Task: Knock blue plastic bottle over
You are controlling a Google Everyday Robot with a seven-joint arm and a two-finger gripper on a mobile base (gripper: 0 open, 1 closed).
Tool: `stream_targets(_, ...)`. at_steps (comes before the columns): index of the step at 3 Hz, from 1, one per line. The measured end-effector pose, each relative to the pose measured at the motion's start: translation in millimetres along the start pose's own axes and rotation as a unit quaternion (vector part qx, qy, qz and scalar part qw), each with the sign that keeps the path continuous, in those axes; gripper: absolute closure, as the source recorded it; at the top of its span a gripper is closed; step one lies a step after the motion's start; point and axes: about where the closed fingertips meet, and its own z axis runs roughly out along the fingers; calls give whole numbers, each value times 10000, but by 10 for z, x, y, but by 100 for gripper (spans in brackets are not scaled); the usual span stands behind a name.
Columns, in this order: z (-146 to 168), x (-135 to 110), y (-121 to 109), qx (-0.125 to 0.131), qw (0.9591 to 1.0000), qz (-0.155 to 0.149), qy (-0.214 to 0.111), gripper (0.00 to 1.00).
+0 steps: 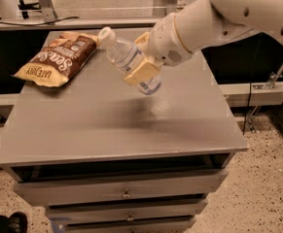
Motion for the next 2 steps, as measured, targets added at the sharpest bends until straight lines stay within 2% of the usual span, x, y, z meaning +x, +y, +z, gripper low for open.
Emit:
stream_targets(1, 178, 173, 303, -412, 9912, -654, 1076, 100)
stream_targets(2, 285, 390, 550, -640, 9695, -1264, 1998, 100)
